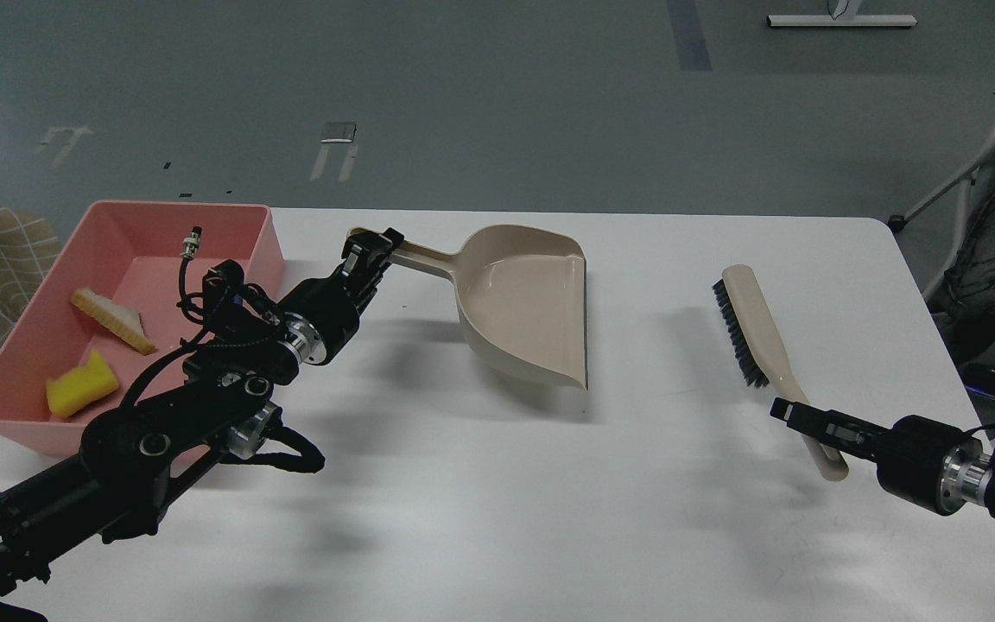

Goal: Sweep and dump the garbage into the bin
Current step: 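Lower the empty dustpan back onto the table with the left gripper, then release the dustpan and brush, opening both grippers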

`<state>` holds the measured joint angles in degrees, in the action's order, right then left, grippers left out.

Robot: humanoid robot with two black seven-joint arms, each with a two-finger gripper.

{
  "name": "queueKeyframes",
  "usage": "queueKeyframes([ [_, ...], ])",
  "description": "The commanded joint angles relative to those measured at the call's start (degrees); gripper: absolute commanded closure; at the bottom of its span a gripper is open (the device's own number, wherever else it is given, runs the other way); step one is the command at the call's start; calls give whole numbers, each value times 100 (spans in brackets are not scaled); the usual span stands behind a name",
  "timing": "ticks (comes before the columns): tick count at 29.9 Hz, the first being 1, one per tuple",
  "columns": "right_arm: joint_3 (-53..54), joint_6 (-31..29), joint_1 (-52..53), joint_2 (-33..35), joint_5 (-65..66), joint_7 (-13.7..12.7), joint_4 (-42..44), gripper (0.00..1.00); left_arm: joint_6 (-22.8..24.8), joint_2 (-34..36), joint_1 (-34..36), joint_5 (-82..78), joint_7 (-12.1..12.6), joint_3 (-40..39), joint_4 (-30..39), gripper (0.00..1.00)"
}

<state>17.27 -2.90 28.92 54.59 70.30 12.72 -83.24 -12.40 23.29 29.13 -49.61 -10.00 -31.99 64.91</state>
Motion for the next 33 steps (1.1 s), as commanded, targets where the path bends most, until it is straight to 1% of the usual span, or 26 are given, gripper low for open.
queueKeyframes([
  [1,4,0,-9,-1,-8,2,1,100,-122,-123,-57,-128,-37,9,-93,100],
  [4,-5,0,-9,-1,-8,2,1,100,-131,-132,-74,-128,-133,9,-101,100],
  [8,-5,0,-18,-1,-8,2,1,100,-131,-132,-83,-137,-142,9,-128,100],
  [9,-5,0,-18,-1,-8,2,-8,100,-131,-132,-83,-128,-142,9,-128,99],
  [10,-5,0,-18,-1,-8,2,1,100,-131,-132,-83,-137,-151,9,-128,93],
  [11,-5,0,-18,-1,-8,2,1,100,-131,-132,-92,-137,-151,9,-136,78],
  [13,-5,0,-18,-1,-8,2,1,100,-131,-132,-92,-137,-151,35,-145,58],
  [14,-5,0,-18,-1,-8,2,-8,100,-140,-132,-101,-137,-151,105,-163,41],
  [15,-5,0,-18,-10,-8,2,-8,100,-140,-132,-110,-128,-160,192,-172,29],
  [22,-5,0,-27,-28,-17,2,-8,100,-131,-123,-136,-137,-257,404,-181,20],
  [23,-13,-18,-36,-28,-8,2,1,100,-140,-115,-145,-155,-274,544,-181,16],
  [24,-5,-26,-53,-19,-8,2,1,100,-140,-88,-145,-207,-344,675,-181,13],
  [25,-5,-26,-53,-19,-8,2,1,100,-140,-88,-145,-207,-344,677,-181,13],
  [26,4,-26,-71,-19,-17,2,18,100,-131,-62,-145,-286,-431,772,-172,10],
  [29,13,-53,-27,-36,-26,2,97,100,-131,-9,-250,-523,-529,896,-163,4],
  [33,22,-70,-1,-151,-26,2,159,100,-122,61,-303,-594,-555,897,-119,4],
])
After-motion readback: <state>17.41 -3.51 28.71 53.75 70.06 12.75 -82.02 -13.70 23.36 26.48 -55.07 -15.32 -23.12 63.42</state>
